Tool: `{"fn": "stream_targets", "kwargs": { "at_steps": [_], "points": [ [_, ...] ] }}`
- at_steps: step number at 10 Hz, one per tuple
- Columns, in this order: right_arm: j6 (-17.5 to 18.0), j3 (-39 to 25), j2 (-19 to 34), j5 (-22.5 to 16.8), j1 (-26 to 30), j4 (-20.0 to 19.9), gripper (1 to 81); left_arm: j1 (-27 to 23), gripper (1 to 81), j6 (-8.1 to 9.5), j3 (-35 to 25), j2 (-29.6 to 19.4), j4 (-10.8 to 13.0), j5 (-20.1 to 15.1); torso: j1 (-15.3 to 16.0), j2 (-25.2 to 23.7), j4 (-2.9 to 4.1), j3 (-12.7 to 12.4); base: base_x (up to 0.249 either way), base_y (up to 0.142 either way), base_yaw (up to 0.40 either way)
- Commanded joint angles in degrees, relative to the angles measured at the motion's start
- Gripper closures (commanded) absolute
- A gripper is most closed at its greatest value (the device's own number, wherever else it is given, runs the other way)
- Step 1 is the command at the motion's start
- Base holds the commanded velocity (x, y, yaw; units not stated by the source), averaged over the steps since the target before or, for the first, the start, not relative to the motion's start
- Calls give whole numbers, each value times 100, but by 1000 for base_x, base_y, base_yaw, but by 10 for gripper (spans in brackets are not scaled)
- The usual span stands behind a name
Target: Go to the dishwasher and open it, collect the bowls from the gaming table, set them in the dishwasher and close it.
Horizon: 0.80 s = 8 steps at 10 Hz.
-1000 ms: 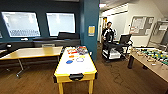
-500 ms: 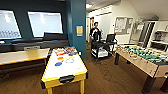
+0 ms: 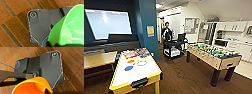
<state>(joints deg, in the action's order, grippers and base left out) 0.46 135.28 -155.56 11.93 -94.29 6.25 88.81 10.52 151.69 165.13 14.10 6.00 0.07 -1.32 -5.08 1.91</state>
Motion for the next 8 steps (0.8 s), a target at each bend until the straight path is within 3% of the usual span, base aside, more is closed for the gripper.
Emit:
{"fn": "stream_targets", "kwargs": {
  "at_steps": [1, 4, 8],
  "points": [
    [-11, -20, 128, -261, 196, 87, 811, -236, 811, 3, -59, -94, 5, -231, 0, 0, 0, 0, 0, 0, -374],
    [-11, -20, 146, -253, 204, 78, 811, -228, 811, 3, -526, -428, -4, -222, 0, 0, 0, 0, 0, 0, -366],
    [-11, -20, 128, -262, 213, 78, 811, -236, 811, 3, -500, -375, 5, -239, 0, 0, 0, 0, 0, 0, -365]
  ]
}}
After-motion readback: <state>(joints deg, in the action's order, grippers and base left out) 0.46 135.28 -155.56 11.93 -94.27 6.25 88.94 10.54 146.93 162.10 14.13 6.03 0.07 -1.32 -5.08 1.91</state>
